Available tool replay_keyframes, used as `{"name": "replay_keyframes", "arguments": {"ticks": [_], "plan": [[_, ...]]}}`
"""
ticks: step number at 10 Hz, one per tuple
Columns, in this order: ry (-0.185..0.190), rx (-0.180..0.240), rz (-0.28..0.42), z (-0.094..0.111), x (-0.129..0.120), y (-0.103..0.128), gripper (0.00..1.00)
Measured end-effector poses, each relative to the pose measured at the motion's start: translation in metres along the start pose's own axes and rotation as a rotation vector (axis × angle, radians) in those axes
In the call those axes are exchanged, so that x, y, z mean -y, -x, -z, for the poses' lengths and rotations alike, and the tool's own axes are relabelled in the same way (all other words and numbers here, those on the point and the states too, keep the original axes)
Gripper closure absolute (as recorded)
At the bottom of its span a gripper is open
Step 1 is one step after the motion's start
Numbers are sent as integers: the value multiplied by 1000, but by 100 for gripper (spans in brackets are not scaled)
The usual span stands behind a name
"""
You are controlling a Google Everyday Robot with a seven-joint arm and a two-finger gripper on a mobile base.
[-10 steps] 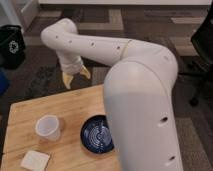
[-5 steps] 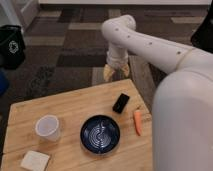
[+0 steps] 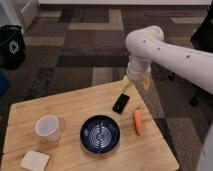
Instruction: Move the arm in a circular motion
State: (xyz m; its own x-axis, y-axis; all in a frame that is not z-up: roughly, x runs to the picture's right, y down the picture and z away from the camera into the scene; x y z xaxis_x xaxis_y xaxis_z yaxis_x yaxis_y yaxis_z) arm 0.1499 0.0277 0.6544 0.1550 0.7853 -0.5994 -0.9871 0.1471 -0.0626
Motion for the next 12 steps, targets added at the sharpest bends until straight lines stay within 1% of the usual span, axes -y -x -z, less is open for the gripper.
{"name": "replay_keyframes", "arguments": {"ticks": [1, 2, 3, 4, 5, 7, 8, 9, 10, 11, 12], "plan": [[-18, 8, -6, 4, -10, -29, 35], [-24, 13, -1, 6, -22, -44, 35], [-34, 21, 15, 10, -42, -65, 35], [-39, 23, 42, 12, -61, -79, 35], [-36, 20, 133, 13, -108, -98, 35], [-32, 6, 243, 11, -155, -115, 35], [-27, -17, 368, 8, -204, -131, 35], [-25, -39, 456, 5, -237, -141, 35], [-24, -53, 515, 3, -258, -146, 35], [-26, -72, 605, 0, -289, -152, 35], [-29, -84, 679, -1, -315, -154, 35]]}}
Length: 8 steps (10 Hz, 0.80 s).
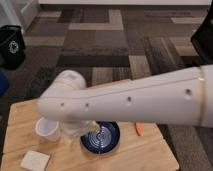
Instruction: Move the arm in a circular motion
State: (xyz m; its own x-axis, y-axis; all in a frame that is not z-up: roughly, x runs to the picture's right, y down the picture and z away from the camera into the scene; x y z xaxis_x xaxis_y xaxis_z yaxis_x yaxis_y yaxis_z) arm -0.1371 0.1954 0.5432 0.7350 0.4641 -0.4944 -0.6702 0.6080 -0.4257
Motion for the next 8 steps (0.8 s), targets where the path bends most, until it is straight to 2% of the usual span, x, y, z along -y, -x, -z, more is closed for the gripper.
{"name": "replay_keyframes", "arguments": {"ticks": [1, 2, 3, 4, 5, 6, 7, 8], "plan": [[-9, -5, 75, 2, -18, 19, 35], [-17, 0, 105, 3, -23, 29, 35], [-28, 8, 156, 6, -30, 54, 35], [-32, 14, 172, 7, -31, 65, 35], [-33, 21, 196, 8, -30, 87, 35], [-31, 25, 203, 7, -19, 111, 35], [-25, 23, 202, 7, -15, 118, 35], [-22, 18, 187, 7, 4, 136, 35]]}}
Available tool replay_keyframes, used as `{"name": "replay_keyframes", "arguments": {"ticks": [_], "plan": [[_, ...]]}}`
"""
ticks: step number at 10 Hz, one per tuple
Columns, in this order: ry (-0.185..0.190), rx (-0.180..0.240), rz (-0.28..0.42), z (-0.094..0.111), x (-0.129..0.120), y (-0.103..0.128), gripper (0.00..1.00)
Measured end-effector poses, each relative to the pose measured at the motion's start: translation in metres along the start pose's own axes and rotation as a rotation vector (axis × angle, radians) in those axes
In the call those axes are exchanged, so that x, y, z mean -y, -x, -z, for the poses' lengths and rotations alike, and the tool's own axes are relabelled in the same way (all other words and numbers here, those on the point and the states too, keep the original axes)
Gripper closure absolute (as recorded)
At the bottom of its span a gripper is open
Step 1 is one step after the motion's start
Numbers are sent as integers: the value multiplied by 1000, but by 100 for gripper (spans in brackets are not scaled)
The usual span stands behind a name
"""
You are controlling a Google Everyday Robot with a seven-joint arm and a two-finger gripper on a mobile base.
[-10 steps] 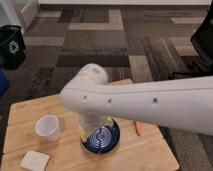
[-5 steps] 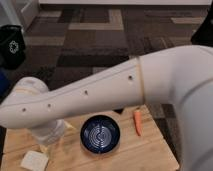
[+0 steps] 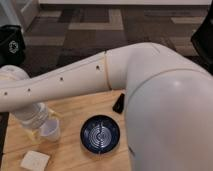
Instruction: Move the arm in a circular motion
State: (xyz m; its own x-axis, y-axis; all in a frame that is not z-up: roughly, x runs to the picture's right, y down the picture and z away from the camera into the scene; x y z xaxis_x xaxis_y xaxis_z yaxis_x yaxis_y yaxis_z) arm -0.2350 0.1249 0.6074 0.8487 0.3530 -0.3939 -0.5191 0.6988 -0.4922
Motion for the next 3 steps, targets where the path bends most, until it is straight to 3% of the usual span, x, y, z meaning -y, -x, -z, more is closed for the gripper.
{"name": "replay_keyframes", "arguments": {"ticks": [3], "plan": [[0, -3, -74, 1, 44, 15, 35]]}}
